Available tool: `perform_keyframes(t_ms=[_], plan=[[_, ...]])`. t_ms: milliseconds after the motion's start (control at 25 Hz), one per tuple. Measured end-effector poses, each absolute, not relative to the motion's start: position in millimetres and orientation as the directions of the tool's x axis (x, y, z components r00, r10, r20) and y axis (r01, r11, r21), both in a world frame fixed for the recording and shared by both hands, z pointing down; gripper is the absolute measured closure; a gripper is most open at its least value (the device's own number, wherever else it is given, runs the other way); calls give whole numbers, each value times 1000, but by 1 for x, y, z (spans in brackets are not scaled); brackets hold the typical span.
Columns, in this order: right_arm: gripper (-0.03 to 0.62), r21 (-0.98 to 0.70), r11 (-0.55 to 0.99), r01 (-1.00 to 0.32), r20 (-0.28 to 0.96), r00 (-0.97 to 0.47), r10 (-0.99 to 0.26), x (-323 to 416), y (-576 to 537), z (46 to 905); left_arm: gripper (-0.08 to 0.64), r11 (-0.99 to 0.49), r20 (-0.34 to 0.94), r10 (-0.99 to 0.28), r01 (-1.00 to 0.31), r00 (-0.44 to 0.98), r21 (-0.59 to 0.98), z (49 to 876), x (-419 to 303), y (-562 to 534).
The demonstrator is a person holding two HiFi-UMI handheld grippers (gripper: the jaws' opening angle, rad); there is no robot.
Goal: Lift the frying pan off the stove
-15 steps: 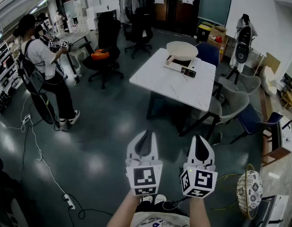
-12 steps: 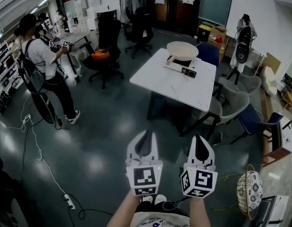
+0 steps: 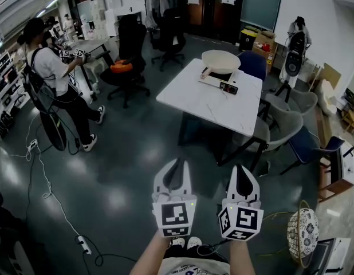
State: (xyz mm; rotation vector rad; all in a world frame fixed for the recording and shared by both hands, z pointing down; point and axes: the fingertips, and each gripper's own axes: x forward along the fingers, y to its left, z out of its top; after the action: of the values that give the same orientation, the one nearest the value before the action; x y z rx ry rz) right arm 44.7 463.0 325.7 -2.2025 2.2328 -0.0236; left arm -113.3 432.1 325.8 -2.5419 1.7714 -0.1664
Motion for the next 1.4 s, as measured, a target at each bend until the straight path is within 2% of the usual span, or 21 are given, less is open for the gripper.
perform_keyframes(t_ms=[840, 1400], plan=[[571, -22, 99, -995, 38, -99, -994, 70, 414, 349, 515, -293, 94, -954, -952, 285, -87, 346, -87, 394], [571, -44, 85, -995, 53, -87, -995, 59, 307, 352, 515, -332, 119, -940, -939, 321, -91, 353, -88, 286]])
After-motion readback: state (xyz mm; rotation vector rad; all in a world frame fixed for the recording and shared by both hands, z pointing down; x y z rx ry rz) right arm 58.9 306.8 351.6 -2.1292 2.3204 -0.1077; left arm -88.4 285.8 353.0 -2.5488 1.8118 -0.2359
